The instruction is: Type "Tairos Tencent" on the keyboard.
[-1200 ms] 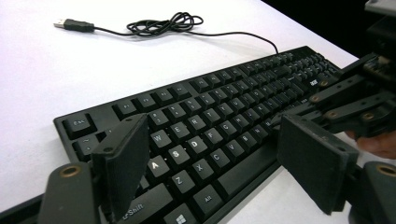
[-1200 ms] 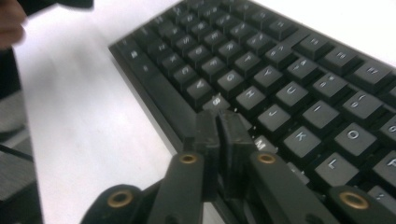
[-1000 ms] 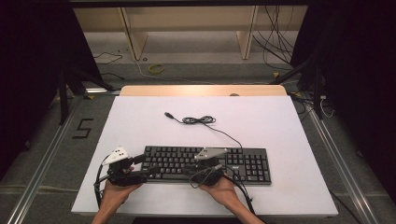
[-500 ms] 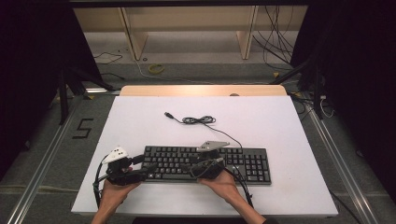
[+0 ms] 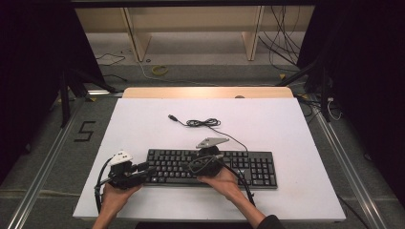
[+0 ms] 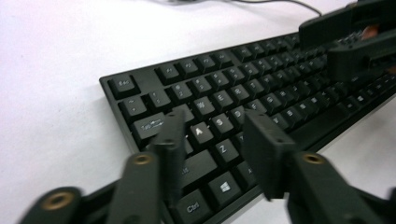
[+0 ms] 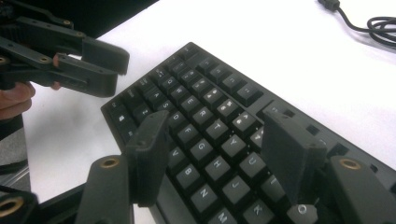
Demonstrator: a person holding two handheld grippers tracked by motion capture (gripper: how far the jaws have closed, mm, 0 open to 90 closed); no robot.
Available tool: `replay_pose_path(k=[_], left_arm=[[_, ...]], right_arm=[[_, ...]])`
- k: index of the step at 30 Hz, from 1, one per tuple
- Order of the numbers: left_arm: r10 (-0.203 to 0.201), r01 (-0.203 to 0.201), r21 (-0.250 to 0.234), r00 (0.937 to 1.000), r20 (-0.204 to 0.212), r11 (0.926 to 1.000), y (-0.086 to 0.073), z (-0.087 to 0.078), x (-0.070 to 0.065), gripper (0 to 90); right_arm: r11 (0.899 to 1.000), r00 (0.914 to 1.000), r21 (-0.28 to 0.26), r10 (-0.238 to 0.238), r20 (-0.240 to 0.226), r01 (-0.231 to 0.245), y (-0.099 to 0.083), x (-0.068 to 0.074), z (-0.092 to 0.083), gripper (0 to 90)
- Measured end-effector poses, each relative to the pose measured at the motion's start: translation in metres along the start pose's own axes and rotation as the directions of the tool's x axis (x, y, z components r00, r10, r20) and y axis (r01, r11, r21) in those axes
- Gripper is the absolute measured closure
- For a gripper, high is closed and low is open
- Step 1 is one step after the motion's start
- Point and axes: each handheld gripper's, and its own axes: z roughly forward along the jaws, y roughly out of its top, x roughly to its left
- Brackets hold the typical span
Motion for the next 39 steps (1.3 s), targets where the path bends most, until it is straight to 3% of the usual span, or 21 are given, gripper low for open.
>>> replay_pose_path(k=[8, 14, 21, 27, 32, 39], left_arm=[[0.03, -0.028, 0.048, 0.9991, -0.03, 0.9984, -0.001, 0.003, 0.0, 79.5], [0.041, -0.038, 0.075, 0.9985, -0.036, 0.9964, -0.001, 0.005, 0.001, 88.6], [0.039, -0.035, 0.102, 0.9987, -0.033, 0.9942, -0.001, 0.008, 0.002, 88.9], [0.038, -0.034, 0.123, 0.9989, -0.029, 0.9919, -0.002, 0.01, 0.002, 88.9], [0.031, -0.027, 0.128, 0.9992, -0.027, 0.9914, -0.002, 0.011, 0.002, 88.9], [0.035, -0.031, 0.141, 0.999, -0.026, 0.9896, -0.002, 0.012, 0.003, 88.9]], right_arm=[[1.0, 0.9999, 0.023, -0.017, 0.001, 0.017, 0.008, 0.004, 0.013, 43.6], [0.999, 0.9996, 0.037, -0.026, 0.008, 0.026, 0.011, 0.005, 0.02, 53.5], [0.998, 0.9993, 0.053, -0.033, 0.017, 0.032, 0.013, 0.005, 0.025, 72.6], [0.996, 0.9988, 0.076, -0.041, 0.028, 0.039, 0.013, 0.005, 0.032, 83.5], [0.994, 0.998, 0.098, -0.046, 0.044, 0.042, 0.013, 0.006, 0.038, 89.5], [0.992, 0.9975, 0.12, -0.047, 0.053, 0.04, 0.011, 0.004, 0.045, 90.0]])
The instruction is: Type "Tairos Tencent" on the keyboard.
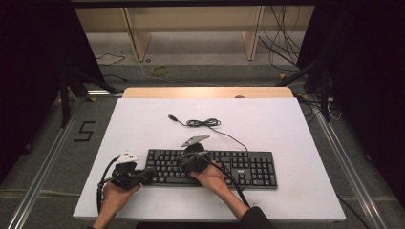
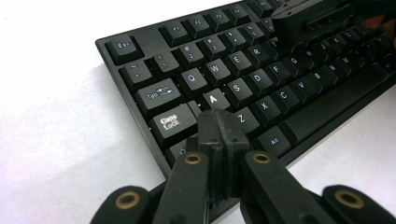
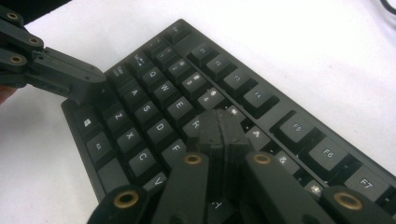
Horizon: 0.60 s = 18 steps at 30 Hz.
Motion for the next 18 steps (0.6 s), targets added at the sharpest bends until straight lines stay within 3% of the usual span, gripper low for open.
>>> replay_pose_path(k=[18], left_arm=[[-0.009, 0.009, 0.026, 1.0, 0.002, 0.9996, 0.0006, 0.0031, 0.003, 89.1]], right_arm=[[1.0, 0.9996, 0.015, -0.012, 0.027, 0.012, -0.0016, 0.0012, 0.0058, 90.0]])
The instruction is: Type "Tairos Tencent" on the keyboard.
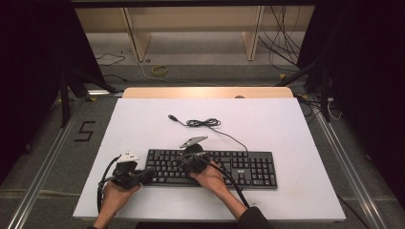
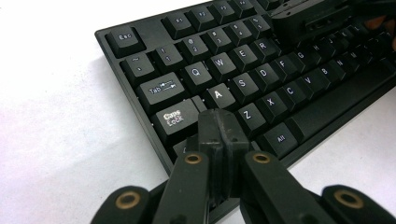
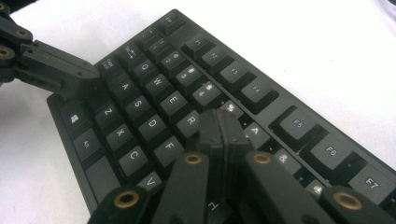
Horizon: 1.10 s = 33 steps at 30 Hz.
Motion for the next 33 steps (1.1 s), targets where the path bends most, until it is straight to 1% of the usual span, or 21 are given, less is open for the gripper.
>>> replay_pose_path(k=[4, 8, 13, 15, 18, 22, 29, 32, 33], left_arm=[[0.0, 0.0, 0.0, 1.0, -0.002, 1.0, 0.0, 0.0, 0.0, 89.2], [-0.008, 0.008, 0.0, 0.9999, 0.01, 1.0, 0.0, 0.0, 0.001, 89.2], [0.008, -0.008, 0.001, 1.0, -0.002, 1.0, 0.0, 0.0, -0.001, 89.0], [0.006, -0.006, -0.002, 1.0, -0.001, 1.0, 0.0, -0.001, -0.001, 88.8], [0.006, -0.006, -0.013, 1.0, -0.001, 0.9999, 0.001, -0.002, -0.001, 86.9], [0.011, -0.011, -0.038, 0.9999, 0.0, 0.9992, 0.003, -0.006, -0.003, 84.4], [0.014, -0.012, -0.063, 0.9997, 0.022, 0.9979, 0.005, -0.008, -0.005, 76.5], [0.019, -0.017, -0.073, 0.9994, 0.029, 0.9972, 0.006, -0.009, -0.006, 72.7], [0.014, -0.011, -0.082, 0.9994, 0.033, 0.9966, 0.006, -0.009, -0.006, 71.1]], right_arm=[[1.0, 1.0, 0.001, 0.003, 0.003, -0.003, 0.0, 0.0, 0.0, 90.0], [1.0, 1.0, 0.003, 0.007, 0.001, -0.007, 0.0, 0.0, 0.0, 90.0], [1.0, 0.9999, 0.0, 0.015, -0.001, -0.015, 0.001, 0.0, 0.0, 90.0], [1.0, 0.9998, 0.0, 0.02, -0.006, -0.02, 0.001, -0.001, -0.001, 89.5], [0.999, 0.9992, -0.013, 0.036, -0.016, -0.036, 0.0, -0.001, -0.004, 87.4], [0.999, 0.9989, -0.029, 0.036, -0.029, -0.037, 0.001, 0.0, -0.008, 85.8], [0.998, 0.9972, -0.049, 0.045, -0.061, -0.048, 0.002, 0.002, -0.015, 80.9], [0.997, 0.9967, -0.062, 0.038, -0.073, -0.042, 0.002, 0.003, -0.019, 76.1], [0.997, 0.9963, -0.066, 0.035, -0.079, -0.04, 0.002, 0.004, -0.02, 74.1]])
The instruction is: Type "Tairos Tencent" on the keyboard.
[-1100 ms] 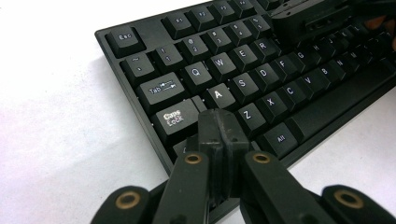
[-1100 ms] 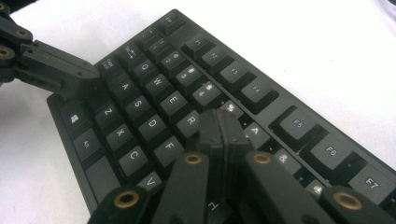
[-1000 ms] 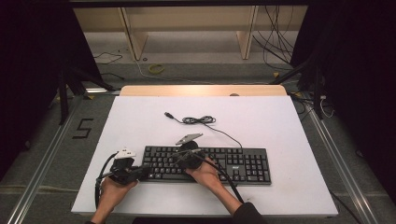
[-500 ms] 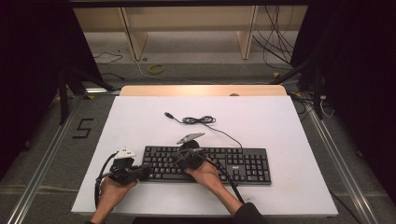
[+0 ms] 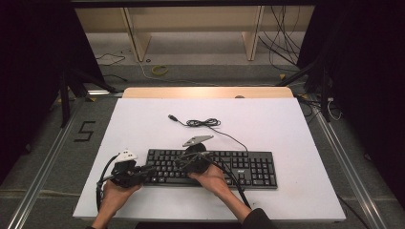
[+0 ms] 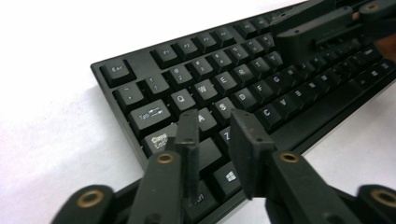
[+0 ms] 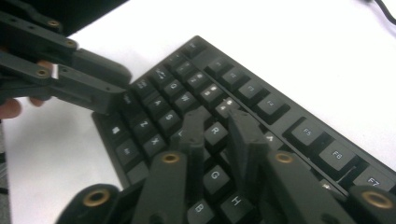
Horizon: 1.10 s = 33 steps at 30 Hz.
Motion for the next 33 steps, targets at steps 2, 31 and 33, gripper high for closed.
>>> replay_pose_path(k=[2, 31, 33], left_arm=[[0.001, -0.001, -0.007, 1.0, 0.003, 1.0, 0.001, 0.0, 0.0, 66.1], [0.017, -0.016, -0.011, 0.9993, 0.034, 0.9998, 0.019, 0.011, -0.012, 27.2], [0.014, -0.014, -0.014, 0.9995, 0.029, 0.9998, 0.021, 0.011, -0.011, 27.8]], right_arm=[[1.0, 1.0, -0.008, -0.004, -0.009, 0.004, -0.001, 0.001, -0.003, 70.5], [0.998, 0.999, -0.056, 0.031, -0.033, -0.033, -0.027, -0.011, -0.043, 36.6], [0.998, 0.999, -0.063, 0.028, -0.034, -0.03, -0.028, -0.011, -0.044, 36.1]])
